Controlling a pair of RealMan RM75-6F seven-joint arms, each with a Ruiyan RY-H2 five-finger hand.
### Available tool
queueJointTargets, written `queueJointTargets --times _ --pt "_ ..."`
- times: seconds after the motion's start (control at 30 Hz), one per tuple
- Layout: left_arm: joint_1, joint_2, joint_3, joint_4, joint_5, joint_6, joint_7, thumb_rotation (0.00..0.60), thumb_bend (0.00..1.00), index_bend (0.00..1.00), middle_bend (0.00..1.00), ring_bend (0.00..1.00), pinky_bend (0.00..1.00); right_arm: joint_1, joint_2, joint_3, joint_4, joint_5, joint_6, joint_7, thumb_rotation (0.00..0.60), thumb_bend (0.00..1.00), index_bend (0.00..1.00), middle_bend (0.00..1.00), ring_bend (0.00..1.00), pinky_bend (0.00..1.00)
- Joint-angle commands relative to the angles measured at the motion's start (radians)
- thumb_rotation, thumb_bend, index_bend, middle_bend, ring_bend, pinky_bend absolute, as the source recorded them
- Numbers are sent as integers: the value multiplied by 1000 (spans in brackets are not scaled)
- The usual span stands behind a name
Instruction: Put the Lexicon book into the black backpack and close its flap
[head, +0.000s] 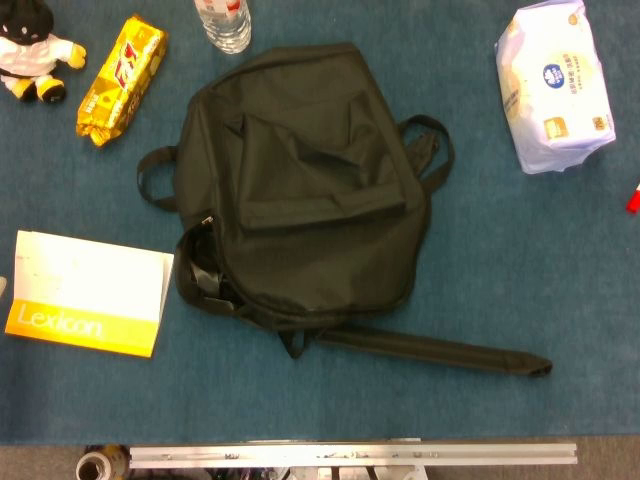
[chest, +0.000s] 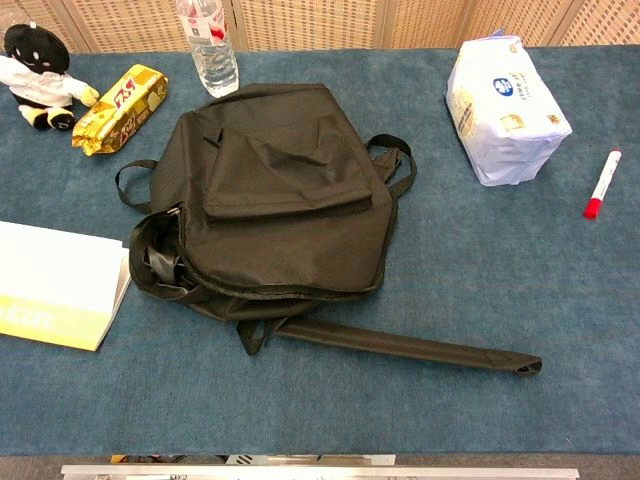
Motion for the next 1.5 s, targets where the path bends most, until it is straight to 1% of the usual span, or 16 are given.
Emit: queueJointTargets --times 0.03,0.27,0.5,0.8,0.9,1.03,1.13,1.33,1.5 --pt "0 0 2 3 1 -2 0 600 113 193 308 246 269 0 -1 3 0 0 4 -2 600 58 204 289 157 302" --pt "1 6 9 27 8 -8 -13 600 113 193 308 246 267 7 19 23 -17 11 11 2 600 59 204 289 157 302" --pt "-2 27 53 73 53 -44 -14 600 113 193 304 242 248 21 46 47 -48 21 16 -20 600 59 204 289 157 302" --pt "-48 48 115 120 79 -187 18 600 113 192 264 226 227 46 51 55 -60 26 -16 -25 600 58 204 289 157 302" --pt "-64 57 132 118 71 -241 34 600 113 189 250 216 213 50 46 53 -59 25 -23 -30 600 58 204 289 157 302" --pt "-90 65 154 104 36 -334 53 600 113 180 230 172 203 52 36 50 -55 22 -24 -34 600 58 204 289 157 302" --pt "-107 56 164 113 33 -378 41 600 113 174 217 169 202 53 32 48 -54 20 -25 -37 600 59 204 289 157 302" --pt "-116 34 167 139 22 -402 39 600 113 167 204 157 195 54 31 45 -56 18 -26 -41 600 59 204 289 157 302" --pt "-123 -8 176 181 33 -415 44 600 113 160 191 148 193 52 27 40 -56 18 -26 -45 600 58 204 289 157 302"
